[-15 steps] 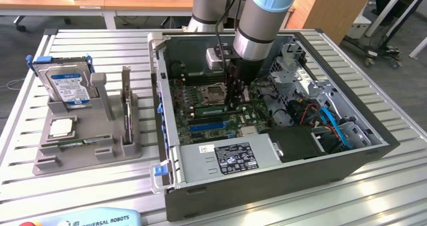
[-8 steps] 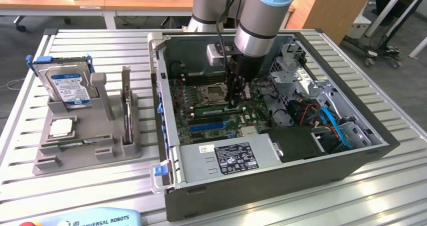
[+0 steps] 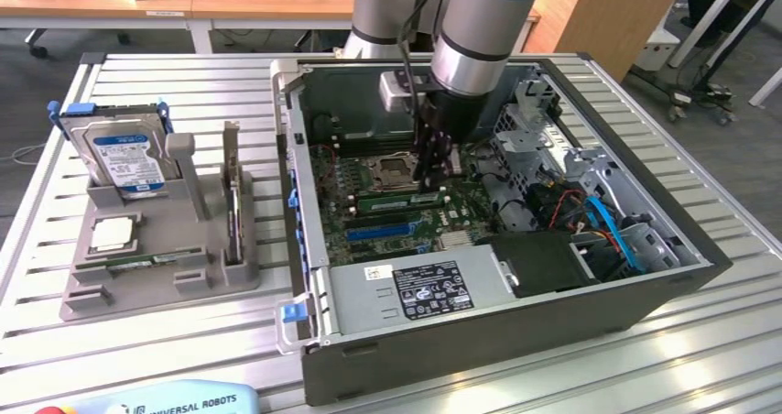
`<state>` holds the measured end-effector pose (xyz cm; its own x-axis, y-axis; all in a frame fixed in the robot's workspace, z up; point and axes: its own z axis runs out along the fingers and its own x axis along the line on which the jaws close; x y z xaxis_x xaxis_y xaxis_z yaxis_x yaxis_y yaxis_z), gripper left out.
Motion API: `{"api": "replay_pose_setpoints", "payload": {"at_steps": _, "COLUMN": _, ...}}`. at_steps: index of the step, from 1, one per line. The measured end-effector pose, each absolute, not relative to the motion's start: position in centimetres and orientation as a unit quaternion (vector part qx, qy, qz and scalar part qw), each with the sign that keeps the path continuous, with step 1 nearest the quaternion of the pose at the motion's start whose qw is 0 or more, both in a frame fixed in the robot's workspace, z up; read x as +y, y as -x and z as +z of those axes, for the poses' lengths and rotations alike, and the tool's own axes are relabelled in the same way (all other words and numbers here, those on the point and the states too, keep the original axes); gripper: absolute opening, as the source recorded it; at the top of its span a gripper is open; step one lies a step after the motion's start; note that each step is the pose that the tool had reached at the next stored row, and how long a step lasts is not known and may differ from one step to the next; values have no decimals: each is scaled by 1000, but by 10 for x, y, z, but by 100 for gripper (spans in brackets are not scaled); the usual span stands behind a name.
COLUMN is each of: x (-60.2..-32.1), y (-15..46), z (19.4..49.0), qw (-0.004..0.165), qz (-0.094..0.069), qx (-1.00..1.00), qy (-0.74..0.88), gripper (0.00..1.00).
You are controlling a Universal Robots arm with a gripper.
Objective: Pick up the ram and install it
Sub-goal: 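Insert the ram into the slot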
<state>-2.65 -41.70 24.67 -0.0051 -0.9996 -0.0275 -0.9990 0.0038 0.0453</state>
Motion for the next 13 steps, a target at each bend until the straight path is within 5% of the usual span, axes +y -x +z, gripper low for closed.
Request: {"api": "replay_pose_setpoints", "payload": {"at_steps": 13, "x": -417, "y": 27, "z": 259, "qw": 6, "qz": -26, "qx": -708, "qy": -705, "gripper": 31}}
